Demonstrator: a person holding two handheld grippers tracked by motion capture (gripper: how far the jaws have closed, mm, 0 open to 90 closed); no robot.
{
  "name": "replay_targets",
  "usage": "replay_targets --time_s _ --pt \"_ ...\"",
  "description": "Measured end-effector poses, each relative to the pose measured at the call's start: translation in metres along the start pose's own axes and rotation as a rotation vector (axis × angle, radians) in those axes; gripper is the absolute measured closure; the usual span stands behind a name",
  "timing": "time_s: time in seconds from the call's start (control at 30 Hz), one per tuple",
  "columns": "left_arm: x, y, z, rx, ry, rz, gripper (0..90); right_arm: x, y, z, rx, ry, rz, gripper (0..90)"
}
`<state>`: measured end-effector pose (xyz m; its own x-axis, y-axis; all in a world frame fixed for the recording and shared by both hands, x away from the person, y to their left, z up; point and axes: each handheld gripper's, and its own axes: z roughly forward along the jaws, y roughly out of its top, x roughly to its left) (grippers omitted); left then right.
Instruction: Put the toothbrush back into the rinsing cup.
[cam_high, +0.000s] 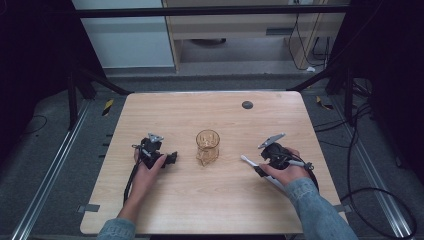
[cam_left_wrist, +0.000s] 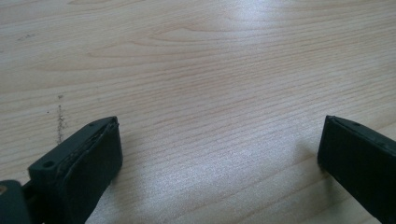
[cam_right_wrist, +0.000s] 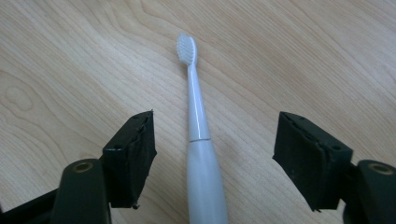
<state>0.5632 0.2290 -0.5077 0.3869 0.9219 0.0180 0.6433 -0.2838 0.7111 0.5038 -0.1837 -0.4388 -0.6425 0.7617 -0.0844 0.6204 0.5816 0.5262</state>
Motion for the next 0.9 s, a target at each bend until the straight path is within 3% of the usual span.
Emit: replay_targets --time_s 0.17,0.43,0.9 --pt "0.000 0.000 0.000 0.000 0.000 0.000 0.0 -0.001 0.002 0.000 0.005 0.033 0.000 36.7" --pt "0.000 0.000 0.000 0.000 -0.001 0.001 0.0 0.001 0.001 0.003 0.040 0.043 -0.015 45.9" --pt "0.000 0.000 0.000 -0.001 -0.001 0.001 0.0 0.000 -0.018 0.017 0.164 0.062 -0.005 48.5"
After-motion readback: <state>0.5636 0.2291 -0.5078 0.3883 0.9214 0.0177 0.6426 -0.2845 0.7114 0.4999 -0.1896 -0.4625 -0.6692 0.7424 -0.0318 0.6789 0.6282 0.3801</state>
